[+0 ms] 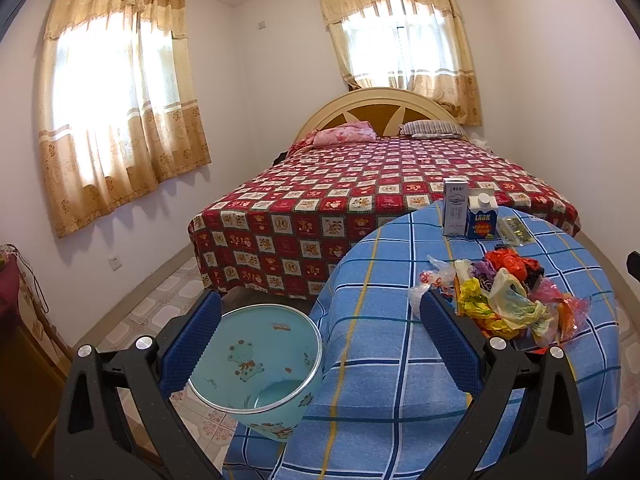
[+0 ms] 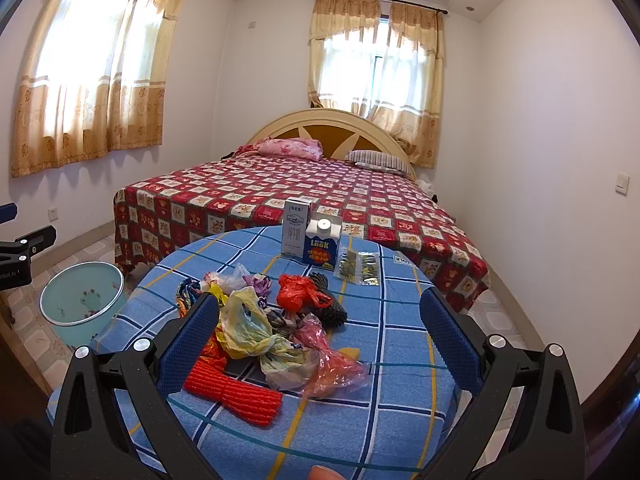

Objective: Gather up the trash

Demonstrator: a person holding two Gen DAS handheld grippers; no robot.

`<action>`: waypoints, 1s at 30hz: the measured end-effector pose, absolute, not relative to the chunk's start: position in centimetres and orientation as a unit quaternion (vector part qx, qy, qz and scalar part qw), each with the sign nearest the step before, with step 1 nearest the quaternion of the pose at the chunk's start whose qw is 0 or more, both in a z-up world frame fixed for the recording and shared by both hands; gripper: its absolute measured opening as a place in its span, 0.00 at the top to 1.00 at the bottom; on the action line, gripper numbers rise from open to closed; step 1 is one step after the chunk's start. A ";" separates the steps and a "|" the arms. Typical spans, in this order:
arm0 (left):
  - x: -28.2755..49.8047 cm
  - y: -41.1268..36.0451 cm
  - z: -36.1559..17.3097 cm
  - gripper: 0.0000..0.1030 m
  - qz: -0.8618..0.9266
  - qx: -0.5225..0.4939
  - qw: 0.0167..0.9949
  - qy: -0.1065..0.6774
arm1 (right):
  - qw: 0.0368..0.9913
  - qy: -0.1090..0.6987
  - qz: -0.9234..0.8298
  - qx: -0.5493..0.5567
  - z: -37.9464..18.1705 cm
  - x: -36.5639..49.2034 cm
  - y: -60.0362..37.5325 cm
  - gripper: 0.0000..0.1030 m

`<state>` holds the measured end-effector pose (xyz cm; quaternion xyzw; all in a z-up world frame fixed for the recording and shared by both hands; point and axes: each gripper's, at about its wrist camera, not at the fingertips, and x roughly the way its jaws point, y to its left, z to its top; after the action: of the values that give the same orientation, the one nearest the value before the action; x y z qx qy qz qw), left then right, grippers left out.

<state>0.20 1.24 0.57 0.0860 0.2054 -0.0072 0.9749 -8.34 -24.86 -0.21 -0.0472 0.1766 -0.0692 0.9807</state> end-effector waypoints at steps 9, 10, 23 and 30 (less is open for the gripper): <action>0.3 1.4 0.4 0.06 -0.006 0.086 0.975 0.205 | 0.980 0.179 -0.069 -0.048 -0.3 -8.2 -24.7 0.04; 0.3 1.5 0.5 0.06 -0.006 0.085 0.975 0.205 | 0.980 0.180 -0.068 -0.048 -0.3 -8.2 -24.7 0.05; 0.3 1.8 0.5 0.06 -0.006 0.086 0.975 0.205 | 0.980 0.181 -0.067 -0.049 -0.5 -8.2 -24.5 0.04; 0.3 2.5 0.7 0.06 -0.004 0.084 0.975 0.205 | 0.980 0.181 -0.066 -0.050 -0.6 -8.2 -24.4 0.04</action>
<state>0.30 2.49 0.66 0.0838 0.2050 -0.0038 0.9752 -8.21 -24.44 -0.64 -0.0497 0.1810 -0.0662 0.9800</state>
